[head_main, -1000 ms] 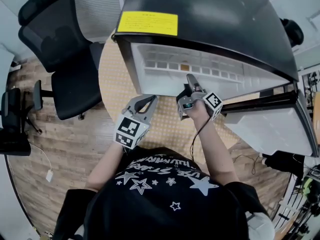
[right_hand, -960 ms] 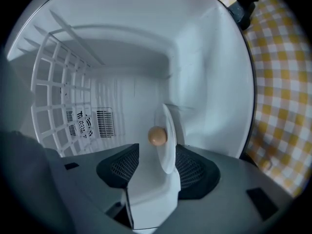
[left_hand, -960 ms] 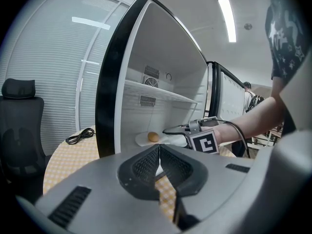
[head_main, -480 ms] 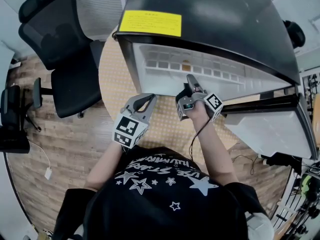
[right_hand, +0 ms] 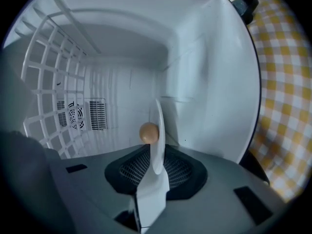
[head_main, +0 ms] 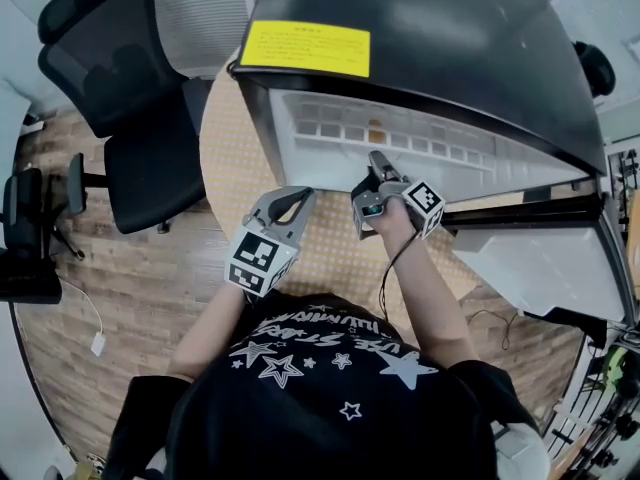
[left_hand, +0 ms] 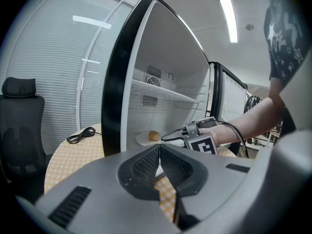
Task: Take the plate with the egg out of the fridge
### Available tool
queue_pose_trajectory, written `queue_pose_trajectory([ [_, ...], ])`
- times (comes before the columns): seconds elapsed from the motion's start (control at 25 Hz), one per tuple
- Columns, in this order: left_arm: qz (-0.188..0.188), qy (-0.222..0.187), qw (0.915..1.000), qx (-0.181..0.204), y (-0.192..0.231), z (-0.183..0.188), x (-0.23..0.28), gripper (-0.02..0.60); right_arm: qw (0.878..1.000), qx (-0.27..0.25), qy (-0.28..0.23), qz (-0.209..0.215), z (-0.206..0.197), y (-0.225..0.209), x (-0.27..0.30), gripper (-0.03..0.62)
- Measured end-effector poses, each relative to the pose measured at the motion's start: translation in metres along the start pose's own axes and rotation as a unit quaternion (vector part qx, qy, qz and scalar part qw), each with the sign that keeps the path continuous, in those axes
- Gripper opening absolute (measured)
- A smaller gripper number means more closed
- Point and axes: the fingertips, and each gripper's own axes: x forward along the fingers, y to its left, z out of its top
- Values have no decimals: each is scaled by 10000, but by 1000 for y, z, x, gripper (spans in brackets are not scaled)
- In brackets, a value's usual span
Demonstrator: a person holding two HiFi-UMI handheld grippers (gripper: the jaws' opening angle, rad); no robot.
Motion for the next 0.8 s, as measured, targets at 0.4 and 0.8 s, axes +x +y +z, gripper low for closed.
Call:
queue_pose_trajectory([
  [0.4, -23, 42, 10000, -45, -1, -1, 2, 9, 9997, 98, -145, -159, 4, -6, 2, 35],
  [0.8, 9, 5, 9999, 121, -10, 2, -5, 9, 9992, 123, -190, 344, 7, 12, -13, 32],
])
